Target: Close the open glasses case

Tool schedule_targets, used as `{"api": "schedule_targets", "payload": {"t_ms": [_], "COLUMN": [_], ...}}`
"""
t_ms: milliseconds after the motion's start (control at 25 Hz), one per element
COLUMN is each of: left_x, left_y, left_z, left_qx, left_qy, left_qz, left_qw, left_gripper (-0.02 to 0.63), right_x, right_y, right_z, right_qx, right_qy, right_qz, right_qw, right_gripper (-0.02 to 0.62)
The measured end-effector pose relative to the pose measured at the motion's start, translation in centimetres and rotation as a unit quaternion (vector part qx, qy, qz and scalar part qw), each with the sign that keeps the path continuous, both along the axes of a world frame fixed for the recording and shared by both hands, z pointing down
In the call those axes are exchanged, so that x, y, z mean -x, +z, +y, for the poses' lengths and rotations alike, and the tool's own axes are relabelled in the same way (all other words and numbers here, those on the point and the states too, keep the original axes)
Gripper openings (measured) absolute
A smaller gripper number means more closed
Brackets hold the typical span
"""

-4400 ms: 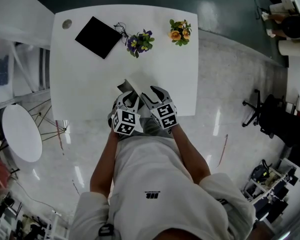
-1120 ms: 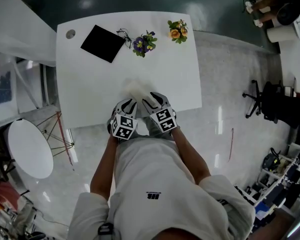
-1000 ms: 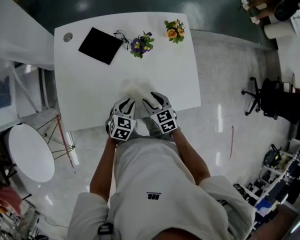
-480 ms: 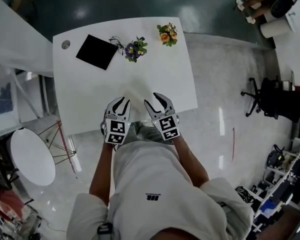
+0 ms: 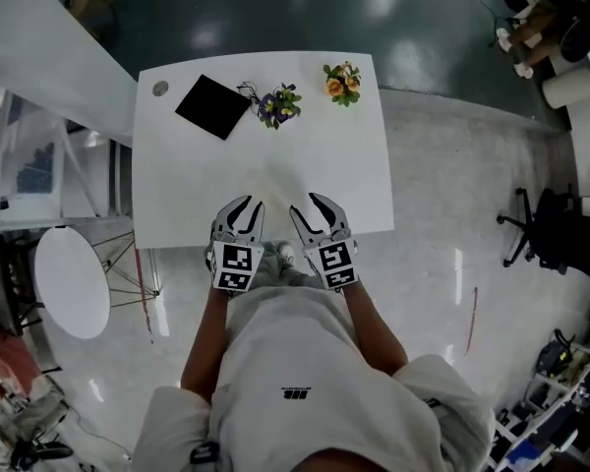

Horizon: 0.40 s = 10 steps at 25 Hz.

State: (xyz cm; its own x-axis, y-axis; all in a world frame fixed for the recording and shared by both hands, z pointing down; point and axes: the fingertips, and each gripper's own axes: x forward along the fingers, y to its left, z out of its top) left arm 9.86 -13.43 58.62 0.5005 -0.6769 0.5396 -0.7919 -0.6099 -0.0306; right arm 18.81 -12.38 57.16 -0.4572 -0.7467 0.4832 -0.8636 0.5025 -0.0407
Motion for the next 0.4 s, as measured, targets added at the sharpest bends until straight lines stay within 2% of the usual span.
{"api": "schedule_targets", "payload": {"t_ms": [400], "left_x": [-2.3], "left_y": [-1.0], "left_z": [1.9], "left_qx": [-0.019], "left_qy": [-0.016], "left_qz": [-0.015], "left_qw": [0.9996], "left_gripper": [0.104], "right_x": [-1.3], "right_y": [-1.3], "right_z": [0.7], "right_qx": [-0.021], "right_qy": [-0.015], "right_qz": [-0.011], "right_qw": [1.000], "right_gripper": [0.190]}}
